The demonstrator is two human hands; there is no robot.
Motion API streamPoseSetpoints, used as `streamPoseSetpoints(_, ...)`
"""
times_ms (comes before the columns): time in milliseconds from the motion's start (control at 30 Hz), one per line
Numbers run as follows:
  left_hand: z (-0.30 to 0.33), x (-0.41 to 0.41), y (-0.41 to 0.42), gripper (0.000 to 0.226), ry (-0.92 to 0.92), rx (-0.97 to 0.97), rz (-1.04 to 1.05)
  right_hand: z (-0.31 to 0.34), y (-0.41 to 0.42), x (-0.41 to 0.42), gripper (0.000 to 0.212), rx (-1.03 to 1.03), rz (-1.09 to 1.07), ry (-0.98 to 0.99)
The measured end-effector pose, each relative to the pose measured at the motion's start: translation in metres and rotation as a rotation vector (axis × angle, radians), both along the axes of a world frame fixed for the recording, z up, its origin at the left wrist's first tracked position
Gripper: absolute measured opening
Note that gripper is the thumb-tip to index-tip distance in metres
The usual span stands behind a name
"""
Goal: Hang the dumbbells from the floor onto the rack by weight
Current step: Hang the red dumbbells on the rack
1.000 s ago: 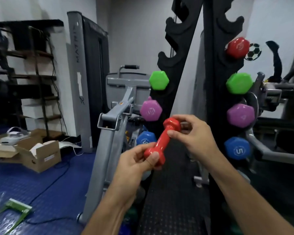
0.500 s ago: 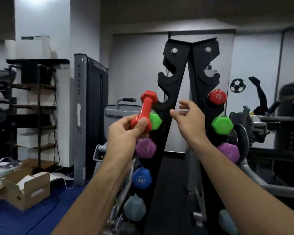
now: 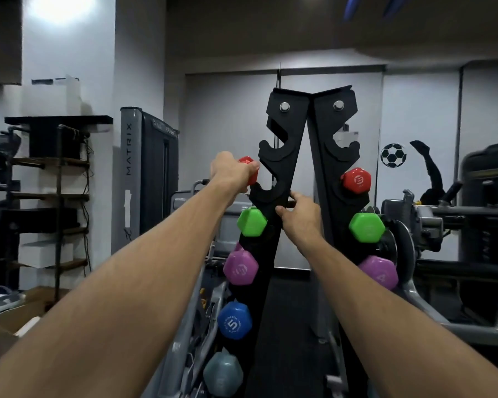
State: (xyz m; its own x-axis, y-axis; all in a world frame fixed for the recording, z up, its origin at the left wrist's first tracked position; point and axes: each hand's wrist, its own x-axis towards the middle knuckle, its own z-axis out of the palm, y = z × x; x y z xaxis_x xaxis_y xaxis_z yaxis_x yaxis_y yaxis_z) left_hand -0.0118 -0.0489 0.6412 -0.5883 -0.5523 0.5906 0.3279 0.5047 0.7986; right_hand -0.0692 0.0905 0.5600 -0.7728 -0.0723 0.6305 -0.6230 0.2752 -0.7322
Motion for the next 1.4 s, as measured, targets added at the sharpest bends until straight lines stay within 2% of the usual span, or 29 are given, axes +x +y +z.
streamPoseSetpoints(233,0.004,-0.025,0.002,0.044,-0.104,-0.199,0.010,-0.002,-0.002,-0.012,0.036,0.012,-0.047,0.027)
streamPoseSetpoints(333,0.007,-0.031,0.006,0.047,-0.161,-0.277,-0.058,-0.003,-0.003,-0.014,0.041,0.023,-0.056,0.039)
streamPoseSetpoints(433,0.007,-0.028,0.006,0.036,-0.199,-0.310,-0.121,-0.005,-0.003,-0.016,0.043,0.018,-0.053,0.038)
streamPoseSetpoints(600,0.001,-0.022,0.004,0.033,-0.164,-0.288,-0.197,-0.008,-0.005,-0.014,0.041,-0.009,-0.034,0.037)
streamPoseSetpoints(700,-0.007,-0.025,0.006,0.044,-0.132,-0.315,-0.152,-0.009,-0.004,-0.012,0.037,-0.015,-0.021,0.042)
streamPoseSetpoints(833,-0.010,-0.025,0.004,0.043,-0.132,-0.360,-0.117,-0.009,-0.002,-0.011,0.036,-0.025,-0.001,0.051)
streamPoseSetpoints(1100,-0.024,-0.029,0.006,0.046,-0.019,-0.258,-0.144,-0.012,0.004,-0.011,0.042,-0.052,0.104,0.040)
streamPoseSetpoints(1233,-0.020,-0.036,0.006,0.050,-0.047,-0.255,-0.060,-0.015,0.006,-0.010,0.037,-0.018,0.071,0.073)
streamPoseSetpoints(1400,-0.011,-0.035,-0.003,0.054,-0.088,-0.264,-0.151,-0.014,0.006,-0.013,0.036,0.033,0.050,0.094)
